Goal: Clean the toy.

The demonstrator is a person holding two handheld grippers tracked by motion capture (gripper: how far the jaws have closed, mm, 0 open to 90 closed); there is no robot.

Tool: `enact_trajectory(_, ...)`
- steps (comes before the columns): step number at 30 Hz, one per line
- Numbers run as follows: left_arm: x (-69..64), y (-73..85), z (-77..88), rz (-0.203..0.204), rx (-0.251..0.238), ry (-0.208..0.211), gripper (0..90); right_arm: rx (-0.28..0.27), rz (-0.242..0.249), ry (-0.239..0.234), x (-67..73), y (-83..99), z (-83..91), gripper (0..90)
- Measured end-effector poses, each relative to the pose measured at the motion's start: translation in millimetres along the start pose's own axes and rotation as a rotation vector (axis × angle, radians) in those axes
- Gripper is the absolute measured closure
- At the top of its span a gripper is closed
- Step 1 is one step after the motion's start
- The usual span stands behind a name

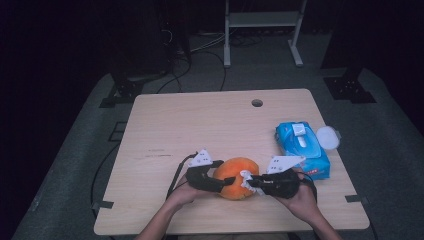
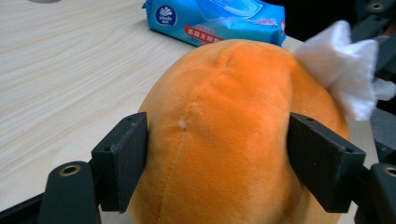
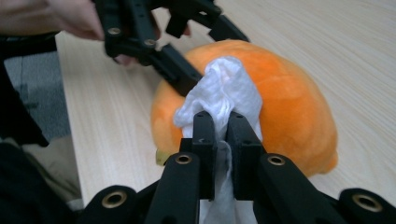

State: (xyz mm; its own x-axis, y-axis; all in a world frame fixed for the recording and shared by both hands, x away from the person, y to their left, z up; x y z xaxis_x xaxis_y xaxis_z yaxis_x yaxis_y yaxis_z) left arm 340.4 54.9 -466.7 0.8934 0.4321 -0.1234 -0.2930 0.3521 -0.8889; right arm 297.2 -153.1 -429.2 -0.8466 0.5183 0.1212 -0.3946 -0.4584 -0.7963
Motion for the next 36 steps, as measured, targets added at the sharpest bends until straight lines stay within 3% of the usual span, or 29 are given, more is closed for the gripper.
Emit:
enact_trajectory(2,-2.5,-0.1,0.2,-0.01,-0.003,0.029,22.5,-0.015,-0.033,0.007,-7.9,0.5,1.4,82.1)
enact_trajectory(4,-9.2,-1.0,-2.2,-0.051,0.004,0.059,22.3,-0.041,-0.058,0.027,-12.7,-0.4,4.0,82.0)
enact_trajectory(6,-17.3,-2.2,-5.5,-0.103,0.015,0.067,22.4,-0.06,-0.06,0.046,-12.7,-4.3,4.7,81.9)
enact_trajectory(8,-20.4,-2.7,-6.4,-0.128,0.024,0.057,22.4,-0.063,-0.054,0.048,-11.7,-7.4,3.4,81.8)
enact_trajectory(13,-13.2,-0.8,-3.9,-0.075,0.018,0.038,23.9,-0.054,-0.072,0.053,-18.5,-3.0,2.6,81.8)
enact_trajectory(16,-10.3,-0.1,-2.5,-0.064,0.018,0.034,23.8,-0.033,-0.093,0.056,-21.6,6.0,6.5,81.7)
enact_trajectory(20,-11.4,-0.4,-2.0,-0.071,0.016,0.052,22.0,-0.027,-0.083,0.054,-16.8,8.6,9.1,81.3)
enact_trajectory(22,-12.6,-4.9,-0.6,-0.072,-0.003,0.084,15.0,-0.021,-0.065,0.048,-14.5,6.9,6.5,81.4)
enact_trajectory(24,-10.9,-8.7,0.5,-0.078,-0.048,0.063,12.5,-0.03,-0.06,0.043,-13.2,3.7,5.5,81.5)
enact_trajectory(29,-2.8,-2.6,-2.0,-0.031,-0.026,0.033,23.3,-0.051,-0.069,0.048,-17.4,0.0,3.0,81.6)
enact_trajectory(33,1.6,-1.1,-0.4,-0.003,-0.019,0.021,24.5,-0.04,-0.109,0.052,-28.8,7.4,3.8,81.7)
enact_trajectory(36,5.4,1.4,0.8,0.028,-0.016,0.017,23.9,-0.02,-0.093,0.053,-22.2,11.5,5.7,81.6)
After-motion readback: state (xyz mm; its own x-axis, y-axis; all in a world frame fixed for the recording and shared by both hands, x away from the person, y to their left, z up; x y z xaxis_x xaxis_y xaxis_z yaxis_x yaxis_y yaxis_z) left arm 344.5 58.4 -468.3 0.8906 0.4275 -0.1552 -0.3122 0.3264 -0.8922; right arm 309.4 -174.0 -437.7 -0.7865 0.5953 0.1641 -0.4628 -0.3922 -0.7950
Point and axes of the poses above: each handheld gripper's, and its own axes: z roughly backward along the jaws, y roughly out of its underside, x roughly to its left, the point moved 4 cm from there along -z, roughly forward along the jaws, and after that the axes turned 4 degrees about -z, right-handed, at the moved point
